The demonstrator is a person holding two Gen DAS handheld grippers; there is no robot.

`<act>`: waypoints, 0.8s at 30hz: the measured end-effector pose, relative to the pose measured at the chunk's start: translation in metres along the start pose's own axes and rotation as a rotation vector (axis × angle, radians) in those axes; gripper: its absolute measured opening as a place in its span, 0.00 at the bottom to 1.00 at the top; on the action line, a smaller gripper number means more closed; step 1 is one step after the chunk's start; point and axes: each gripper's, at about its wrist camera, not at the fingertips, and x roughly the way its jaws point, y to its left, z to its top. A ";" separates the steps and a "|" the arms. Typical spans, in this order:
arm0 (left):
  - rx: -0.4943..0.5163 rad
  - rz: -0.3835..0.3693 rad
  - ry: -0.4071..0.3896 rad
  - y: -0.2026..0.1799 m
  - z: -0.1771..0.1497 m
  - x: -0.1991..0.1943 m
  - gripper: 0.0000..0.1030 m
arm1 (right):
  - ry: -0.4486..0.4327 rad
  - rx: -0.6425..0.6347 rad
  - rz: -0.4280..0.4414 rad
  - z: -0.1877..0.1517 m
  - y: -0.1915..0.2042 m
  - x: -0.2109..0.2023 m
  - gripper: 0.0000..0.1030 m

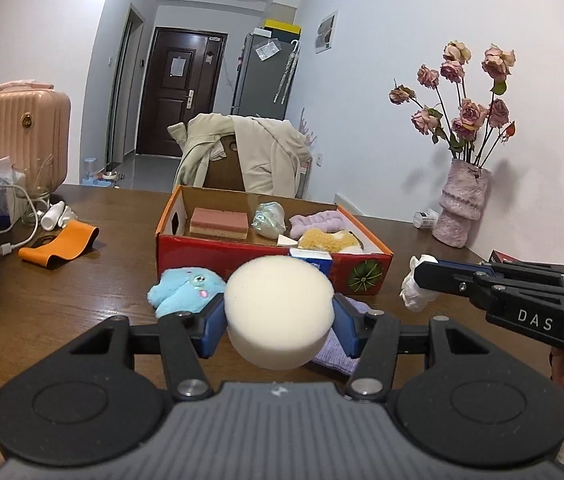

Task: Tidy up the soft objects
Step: 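Carry both held items over the box and open both grippers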

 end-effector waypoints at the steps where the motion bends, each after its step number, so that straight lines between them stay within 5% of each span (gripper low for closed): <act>1: 0.004 0.002 -0.003 0.000 0.002 0.003 0.54 | 0.000 -0.002 -0.001 0.000 -0.001 0.002 0.07; 7: 0.040 -0.007 -0.023 0.014 0.035 0.035 0.55 | 0.009 -0.014 0.002 0.016 -0.020 0.029 0.07; 11: 0.081 0.004 -0.010 0.036 0.078 0.087 0.56 | 0.014 0.035 0.097 0.046 -0.046 0.070 0.07; 17: 0.099 -0.012 0.134 0.078 0.116 0.191 0.56 | 0.105 0.087 0.178 0.089 -0.082 0.176 0.07; 24: 0.136 0.035 0.256 0.100 0.107 0.273 0.56 | 0.304 0.100 0.151 0.093 -0.116 0.305 0.10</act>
